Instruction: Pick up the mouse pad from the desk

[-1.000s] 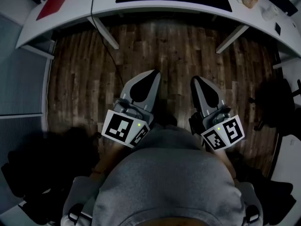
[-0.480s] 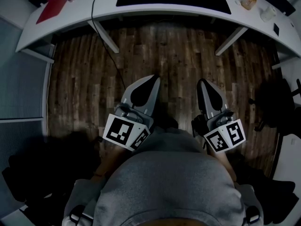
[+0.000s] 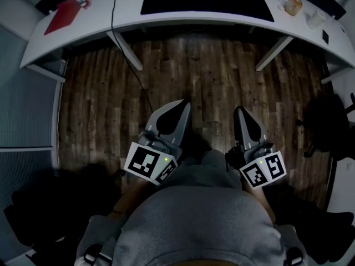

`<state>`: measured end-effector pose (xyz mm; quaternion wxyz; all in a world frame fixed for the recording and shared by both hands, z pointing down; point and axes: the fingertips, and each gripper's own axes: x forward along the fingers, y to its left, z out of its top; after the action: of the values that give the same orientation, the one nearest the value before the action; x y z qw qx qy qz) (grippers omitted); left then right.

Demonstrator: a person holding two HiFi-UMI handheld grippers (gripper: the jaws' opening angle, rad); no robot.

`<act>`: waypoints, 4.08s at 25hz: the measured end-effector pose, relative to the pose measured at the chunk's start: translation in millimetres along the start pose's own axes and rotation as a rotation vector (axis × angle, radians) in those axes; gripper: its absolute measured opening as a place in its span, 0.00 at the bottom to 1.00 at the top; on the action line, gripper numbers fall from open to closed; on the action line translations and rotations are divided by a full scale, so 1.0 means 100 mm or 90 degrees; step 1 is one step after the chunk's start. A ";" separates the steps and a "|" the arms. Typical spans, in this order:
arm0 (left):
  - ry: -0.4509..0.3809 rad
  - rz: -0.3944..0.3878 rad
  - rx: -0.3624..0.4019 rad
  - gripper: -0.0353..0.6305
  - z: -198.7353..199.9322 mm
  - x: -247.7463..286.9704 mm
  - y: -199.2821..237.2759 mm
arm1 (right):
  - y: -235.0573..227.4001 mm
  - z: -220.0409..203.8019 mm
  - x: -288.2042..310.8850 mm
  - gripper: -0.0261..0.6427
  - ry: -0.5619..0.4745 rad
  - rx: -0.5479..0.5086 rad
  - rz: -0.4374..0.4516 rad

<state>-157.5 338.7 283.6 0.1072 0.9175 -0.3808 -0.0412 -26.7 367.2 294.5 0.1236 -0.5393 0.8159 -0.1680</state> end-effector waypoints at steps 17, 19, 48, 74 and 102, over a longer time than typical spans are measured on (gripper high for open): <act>0.035 -0.023 -0.029 0.05 -0.21 0.34 0.11 | -0.29 -0.05 0.17 0.04 0.009 -0.015 -0.029; 0.037 -0.013 -0.028 0.05 -0.21 0.45 0.19 | -0.39 -0.03 0.29 0.04 0.012 -0.010 -0.021; -0.012 0.079 -0.003 0.05 0.26 2.65 0.91 | -2.02 1.03 1.95 0.04 0.017 -0.028 0.069; -0.013 0.125 0.004 0.05 0.27 2.63 1.14 | -2.08 0.96 2.04 0.04 0.033 -0.014 0.086; -0.021 0.094 -0.010 0.05 0.43 3.76 2.13 | -2.78 1.09 3.27 0.04 0.046 -0.020 0.053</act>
<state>-46.1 -80.8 292.6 0.1110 0.8852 -0.4490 -0.0511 121.4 -49.6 301.5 0.0921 -0.5002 0.8441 -0.1695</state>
